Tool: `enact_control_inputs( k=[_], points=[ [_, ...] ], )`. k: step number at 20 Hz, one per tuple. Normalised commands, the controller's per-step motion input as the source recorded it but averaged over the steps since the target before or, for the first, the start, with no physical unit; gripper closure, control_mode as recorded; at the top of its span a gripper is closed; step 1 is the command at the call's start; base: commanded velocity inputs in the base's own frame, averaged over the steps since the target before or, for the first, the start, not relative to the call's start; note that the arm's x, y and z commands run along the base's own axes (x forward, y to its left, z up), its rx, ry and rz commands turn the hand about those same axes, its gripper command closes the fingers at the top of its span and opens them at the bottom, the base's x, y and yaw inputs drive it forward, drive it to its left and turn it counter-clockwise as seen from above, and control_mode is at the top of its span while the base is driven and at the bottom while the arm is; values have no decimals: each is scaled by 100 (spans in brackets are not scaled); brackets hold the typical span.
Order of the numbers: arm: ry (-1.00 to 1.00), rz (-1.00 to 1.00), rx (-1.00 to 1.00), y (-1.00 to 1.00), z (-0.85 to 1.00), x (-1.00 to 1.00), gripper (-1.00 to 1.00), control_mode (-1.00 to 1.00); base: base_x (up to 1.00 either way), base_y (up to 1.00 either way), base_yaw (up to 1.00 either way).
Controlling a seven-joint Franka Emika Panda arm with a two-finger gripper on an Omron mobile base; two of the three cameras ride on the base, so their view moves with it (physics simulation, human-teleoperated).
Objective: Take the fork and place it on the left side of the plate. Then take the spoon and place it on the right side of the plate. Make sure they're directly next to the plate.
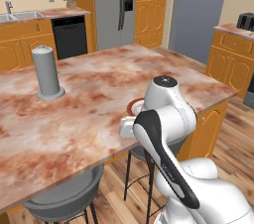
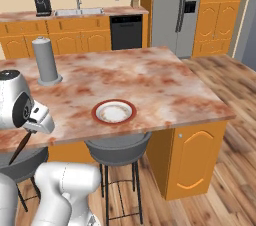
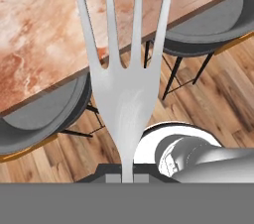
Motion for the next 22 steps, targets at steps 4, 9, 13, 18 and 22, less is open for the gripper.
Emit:
enact_control_inputs(
  k=[4, 9, 13, 18, 22],
  points=[
    [7, 5, 0, 0, 1, 52, 100, -100, 0, 0, 0],
    [13, 18, 0, -24, 3, 71, 100, -100, 0, 0, 0],
    [27, 20, 0, -43, 0, 96, 100, -100, 0, 0, 0],
    [31, 17, -8, -12, -17, 100, 100, -100, 0, 0, 0],
    [23, 7, -14, 22, -29, 100, 100, -100, 0, 0, 0]
  ],
)
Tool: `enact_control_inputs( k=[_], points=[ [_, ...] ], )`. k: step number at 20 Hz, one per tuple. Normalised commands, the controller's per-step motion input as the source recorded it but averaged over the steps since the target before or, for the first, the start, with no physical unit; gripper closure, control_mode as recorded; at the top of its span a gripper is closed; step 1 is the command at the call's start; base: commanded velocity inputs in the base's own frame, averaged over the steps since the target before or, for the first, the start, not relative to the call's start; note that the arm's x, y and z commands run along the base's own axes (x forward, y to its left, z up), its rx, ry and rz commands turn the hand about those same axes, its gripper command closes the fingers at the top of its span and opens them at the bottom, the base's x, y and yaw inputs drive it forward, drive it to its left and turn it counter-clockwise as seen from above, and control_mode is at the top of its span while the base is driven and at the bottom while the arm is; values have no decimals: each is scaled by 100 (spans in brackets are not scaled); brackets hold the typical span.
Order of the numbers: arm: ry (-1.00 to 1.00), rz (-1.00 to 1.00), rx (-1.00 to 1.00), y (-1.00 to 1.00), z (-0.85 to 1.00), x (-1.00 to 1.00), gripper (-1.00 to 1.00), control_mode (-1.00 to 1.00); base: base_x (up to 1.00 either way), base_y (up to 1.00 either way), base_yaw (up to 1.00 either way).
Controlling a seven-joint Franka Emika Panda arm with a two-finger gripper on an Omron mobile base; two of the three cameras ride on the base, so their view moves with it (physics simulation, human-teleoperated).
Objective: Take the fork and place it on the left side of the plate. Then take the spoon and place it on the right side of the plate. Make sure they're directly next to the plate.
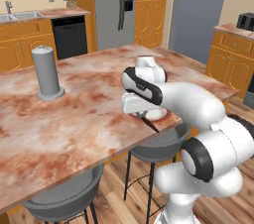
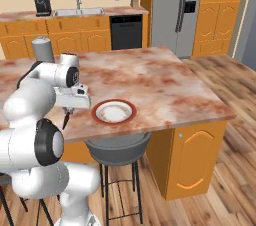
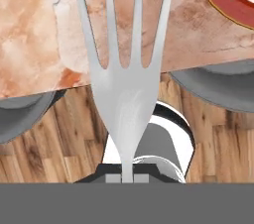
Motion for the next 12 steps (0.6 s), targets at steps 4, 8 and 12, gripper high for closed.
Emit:
enact_control_inputs(
  k=[4, 8, 12],
  points=[
    [18, 1, -13, 18, -53, 72, 100, -100, 0, 0, 0],
    [12, 0, -1, 0, -74, 54, 100, -100, 0, 0, 0],
    [3, 3, 0, -2, -70, 35, 100, -100, 0, 0, 0]
  ],
)
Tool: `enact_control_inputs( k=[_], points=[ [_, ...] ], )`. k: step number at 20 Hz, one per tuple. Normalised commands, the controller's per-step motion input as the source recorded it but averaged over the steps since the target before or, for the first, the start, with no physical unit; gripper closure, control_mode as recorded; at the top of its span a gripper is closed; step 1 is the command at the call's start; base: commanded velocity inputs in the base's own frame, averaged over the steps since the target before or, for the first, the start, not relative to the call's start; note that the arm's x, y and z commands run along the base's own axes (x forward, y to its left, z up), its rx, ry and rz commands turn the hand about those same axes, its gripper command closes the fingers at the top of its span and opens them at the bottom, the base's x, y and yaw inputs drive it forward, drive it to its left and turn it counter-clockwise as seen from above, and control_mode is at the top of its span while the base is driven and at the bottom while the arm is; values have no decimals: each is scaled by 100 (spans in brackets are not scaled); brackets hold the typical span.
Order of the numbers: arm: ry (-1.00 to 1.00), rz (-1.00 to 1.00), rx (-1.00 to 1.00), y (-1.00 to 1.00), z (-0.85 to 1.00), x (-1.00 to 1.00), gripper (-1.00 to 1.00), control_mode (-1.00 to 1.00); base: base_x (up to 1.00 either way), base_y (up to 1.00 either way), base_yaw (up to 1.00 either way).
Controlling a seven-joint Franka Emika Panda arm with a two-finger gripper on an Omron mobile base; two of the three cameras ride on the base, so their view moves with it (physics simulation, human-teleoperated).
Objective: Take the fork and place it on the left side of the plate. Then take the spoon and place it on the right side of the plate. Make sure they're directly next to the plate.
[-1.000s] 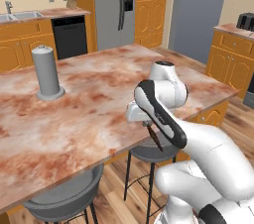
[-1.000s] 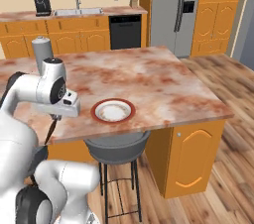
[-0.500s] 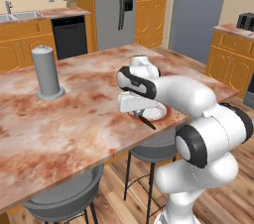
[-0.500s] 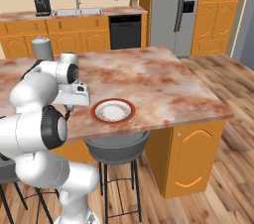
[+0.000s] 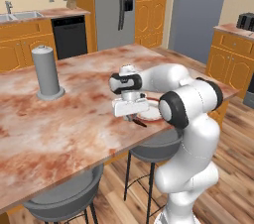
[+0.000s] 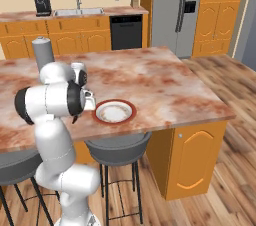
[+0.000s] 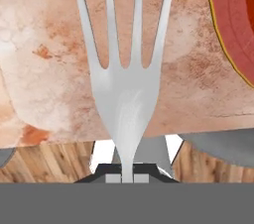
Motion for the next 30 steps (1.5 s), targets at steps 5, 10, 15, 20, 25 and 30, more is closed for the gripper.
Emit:
enact_control_inputs(
  k=[5, 10, 15, 20, 25, 30],
  points=[
    [-2, 4, 0, -4, -21, 31, 100, -100, 0, 0, 0],
    [-7, 4, -1, 0, -15, 28, 100, -100, 0, 0, 0],
    [-11, 1, -3, 0, -38, 19, 100, -100, 0, 0, 0],
    [-9, 0, 0, 0, -30, 38, 100, -100, 0, 0, 0],
    [-5, 0, 0, 0, -8, 45, 100, -100, 0, 0, 0],
    [-4, 0, 0, 1, -5, 39, 100, -100, 0, 0, 0]
  ],
)
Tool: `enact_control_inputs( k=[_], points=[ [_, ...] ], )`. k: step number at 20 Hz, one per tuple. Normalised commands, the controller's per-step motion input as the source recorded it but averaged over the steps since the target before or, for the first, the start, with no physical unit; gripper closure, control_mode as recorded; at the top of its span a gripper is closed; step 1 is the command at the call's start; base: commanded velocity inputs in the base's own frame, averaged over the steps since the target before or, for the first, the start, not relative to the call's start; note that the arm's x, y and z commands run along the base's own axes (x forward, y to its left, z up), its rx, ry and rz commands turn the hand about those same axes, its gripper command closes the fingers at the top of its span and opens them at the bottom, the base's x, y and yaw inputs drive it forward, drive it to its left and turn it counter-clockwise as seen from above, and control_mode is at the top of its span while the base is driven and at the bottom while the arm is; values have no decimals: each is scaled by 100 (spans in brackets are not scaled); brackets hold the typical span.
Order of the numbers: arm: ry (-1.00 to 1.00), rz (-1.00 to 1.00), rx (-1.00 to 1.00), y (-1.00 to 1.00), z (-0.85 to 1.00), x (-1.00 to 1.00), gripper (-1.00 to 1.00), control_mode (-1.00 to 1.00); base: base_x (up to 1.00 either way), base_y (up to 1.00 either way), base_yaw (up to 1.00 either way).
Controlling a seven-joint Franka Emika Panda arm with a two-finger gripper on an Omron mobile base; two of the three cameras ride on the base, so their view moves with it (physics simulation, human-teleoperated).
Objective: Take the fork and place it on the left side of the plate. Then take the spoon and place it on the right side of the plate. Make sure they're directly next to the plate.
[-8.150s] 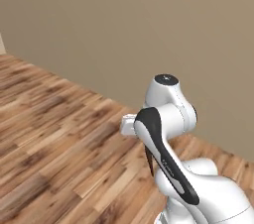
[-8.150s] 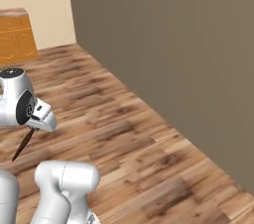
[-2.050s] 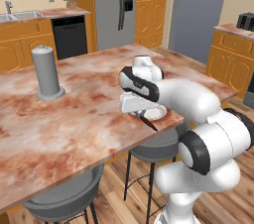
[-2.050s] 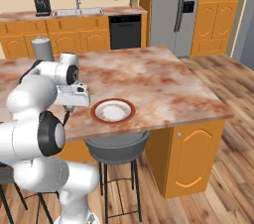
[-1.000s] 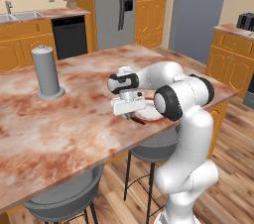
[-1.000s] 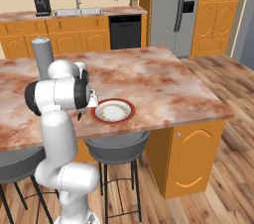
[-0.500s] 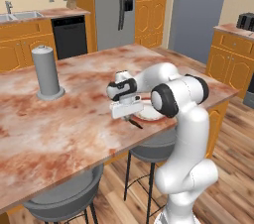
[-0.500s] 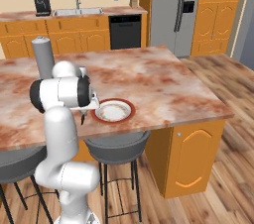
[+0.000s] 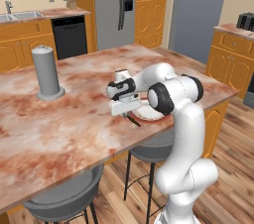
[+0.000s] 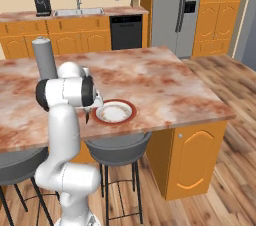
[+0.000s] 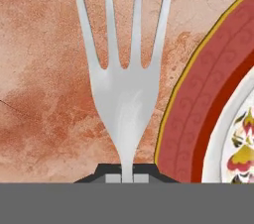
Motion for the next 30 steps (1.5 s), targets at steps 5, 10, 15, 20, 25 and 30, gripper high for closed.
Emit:
enact_control_inputs(
  k=[5, 10, 15, 20, 25, 30],
  points=[
    [-7, 0, 0, 29, 0, 9, 100, -100, 0, 0, 0],
    [-3, 0, 0, 31, -13, 1, 100, -100, 0, 0, 0],
    [-2, 0, 0, 6, -10, 7, 100, -100, 0, 0, 0],
    [-1, 0, 0, -7, -4, 15, -100, -100, 0, 0, 0],
    [0, 1, 0, -9, 0, 16, -100, -100, 0, 0, 0],
    [-2, 2, 0, 0, 11, 1, -100, -100, 0, 0, 0]
  ],
)
